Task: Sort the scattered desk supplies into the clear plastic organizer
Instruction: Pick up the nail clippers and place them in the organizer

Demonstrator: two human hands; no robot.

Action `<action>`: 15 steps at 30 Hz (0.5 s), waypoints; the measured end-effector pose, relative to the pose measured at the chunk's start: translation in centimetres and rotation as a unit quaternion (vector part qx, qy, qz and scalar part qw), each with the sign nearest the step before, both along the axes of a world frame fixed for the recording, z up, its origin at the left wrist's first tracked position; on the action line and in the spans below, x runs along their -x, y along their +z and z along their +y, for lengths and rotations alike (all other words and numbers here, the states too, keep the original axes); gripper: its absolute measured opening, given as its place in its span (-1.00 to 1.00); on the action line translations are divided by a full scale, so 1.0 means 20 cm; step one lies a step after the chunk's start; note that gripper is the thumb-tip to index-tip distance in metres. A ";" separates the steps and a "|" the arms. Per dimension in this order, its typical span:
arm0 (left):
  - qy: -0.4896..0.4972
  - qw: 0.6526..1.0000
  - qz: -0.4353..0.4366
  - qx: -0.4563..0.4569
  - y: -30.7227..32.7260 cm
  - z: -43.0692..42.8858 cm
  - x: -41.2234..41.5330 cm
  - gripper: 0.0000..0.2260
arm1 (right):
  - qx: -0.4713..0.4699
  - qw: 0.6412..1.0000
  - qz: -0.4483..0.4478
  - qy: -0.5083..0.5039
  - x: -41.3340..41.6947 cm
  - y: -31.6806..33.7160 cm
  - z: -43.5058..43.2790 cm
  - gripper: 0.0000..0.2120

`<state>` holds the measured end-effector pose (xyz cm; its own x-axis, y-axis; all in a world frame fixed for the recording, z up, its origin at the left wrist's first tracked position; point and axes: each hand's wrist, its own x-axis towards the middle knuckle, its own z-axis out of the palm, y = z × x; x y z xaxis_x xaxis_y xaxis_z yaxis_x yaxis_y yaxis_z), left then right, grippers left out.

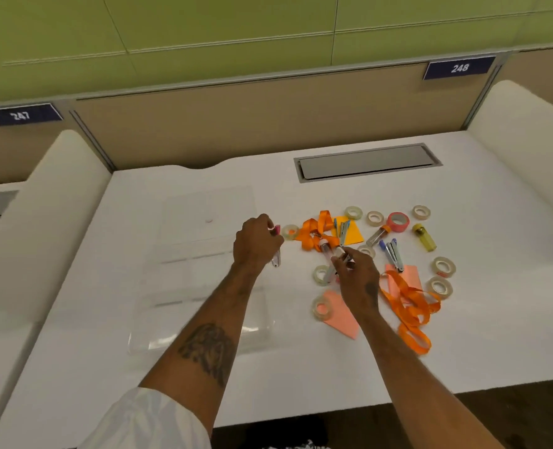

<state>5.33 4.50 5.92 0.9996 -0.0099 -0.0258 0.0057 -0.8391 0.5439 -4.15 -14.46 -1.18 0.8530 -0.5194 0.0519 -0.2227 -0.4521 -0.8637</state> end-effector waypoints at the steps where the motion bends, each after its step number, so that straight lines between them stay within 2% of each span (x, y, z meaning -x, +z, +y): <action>1: 0.009 1.000 -0.006 0.003 0.02 0.05 0.02 -0.74 | 0.012 1.000 0.002 0.012 -0.01 0.02 0.04 -0.69; 4: 0.027 0.999 -0.017 0.004 0.06 0.19 0.06 -0.73 | 0.053 0.997 0.000 0.048 -0.05 0.06 0.18 -0.74; 7: 0.027 1.000 -0.010 0.000 0.07 0.30 0.12 -0.73 | 0.033 0.997 -0.018 0.070 -0.05 0.10 0.31 -0.78; 11: 0.015 1.000 0.014 0.006 0.04 0.41 0.21 -0.71 | 0.001 0.996 -0.040 0.084 0.00 0.13 0.48 -0.72; 15: -0.016 0.999 0.010 -0.038 -0.02 0.47 0.30 -0.77 | 0.003 0.996 -0.005 0.092 0.04 0.14 0.58 -0.64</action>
<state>-0.61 13.98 5.43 0.9981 -0.0383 -0.0480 -0.0107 -0.8784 0.4778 -4.91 -2.88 1.63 0.9330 -0.3542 0.0634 -0.1275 -0.4904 -0.8621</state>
